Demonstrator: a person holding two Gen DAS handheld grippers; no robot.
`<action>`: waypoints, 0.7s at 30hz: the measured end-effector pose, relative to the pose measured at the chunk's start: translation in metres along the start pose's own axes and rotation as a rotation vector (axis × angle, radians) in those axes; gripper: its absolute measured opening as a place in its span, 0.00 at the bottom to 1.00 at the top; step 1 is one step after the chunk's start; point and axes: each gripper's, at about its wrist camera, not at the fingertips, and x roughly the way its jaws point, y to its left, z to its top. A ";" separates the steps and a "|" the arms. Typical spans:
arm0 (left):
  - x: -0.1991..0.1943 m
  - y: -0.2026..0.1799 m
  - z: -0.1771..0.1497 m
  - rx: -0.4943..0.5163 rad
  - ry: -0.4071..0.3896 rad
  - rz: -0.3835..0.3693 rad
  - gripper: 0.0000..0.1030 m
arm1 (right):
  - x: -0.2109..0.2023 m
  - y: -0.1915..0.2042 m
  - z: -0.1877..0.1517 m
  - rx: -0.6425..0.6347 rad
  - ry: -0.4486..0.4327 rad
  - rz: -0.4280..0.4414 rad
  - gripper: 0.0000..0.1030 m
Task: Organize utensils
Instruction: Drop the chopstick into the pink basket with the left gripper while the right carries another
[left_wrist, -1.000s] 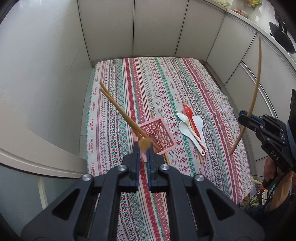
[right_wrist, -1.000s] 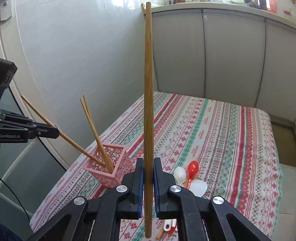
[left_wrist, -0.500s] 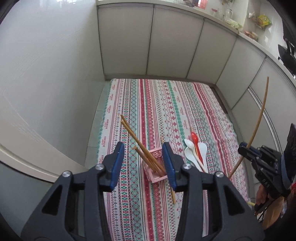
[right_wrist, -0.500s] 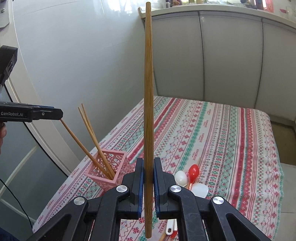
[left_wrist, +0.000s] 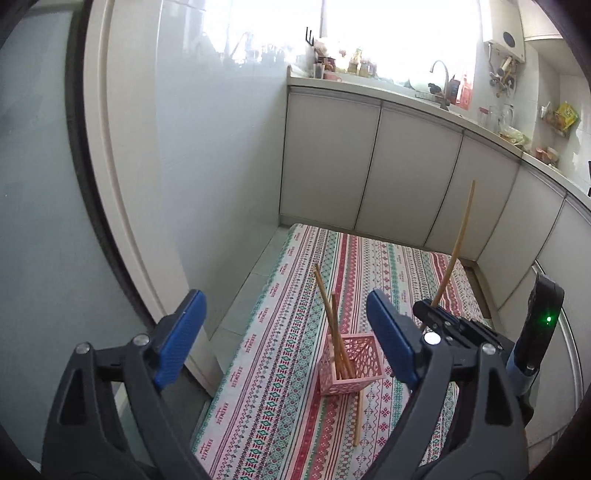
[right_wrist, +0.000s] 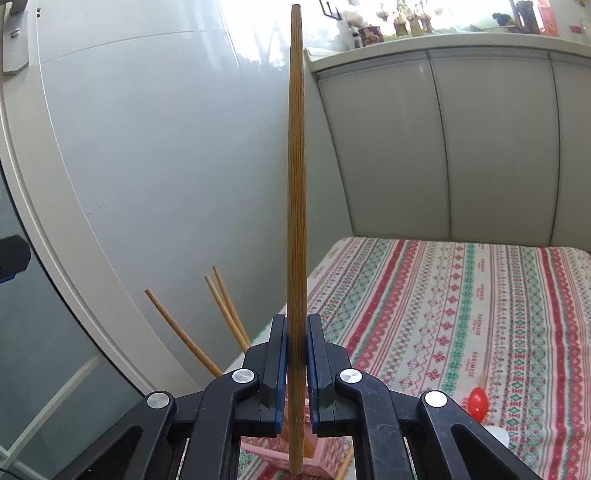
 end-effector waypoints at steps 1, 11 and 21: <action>0.004 0.003 -0.003 -0.009 0.004 -0.005 0.86 | 0.009 0.001 -0.001 -0.004 0.002 -0.004 0.07; 0.027 0.017 -0.013 -0.046 0.064 0.009 0.86 | 0.056 0.006 -0.023 -0.034 0.055 -0.059 0.08; 0.031 0.013 -0.014 -0.045 0.094 -0.030 0.86 | 0.018 -0.005 -0.018 -0.028 0.030 -0.100 0.35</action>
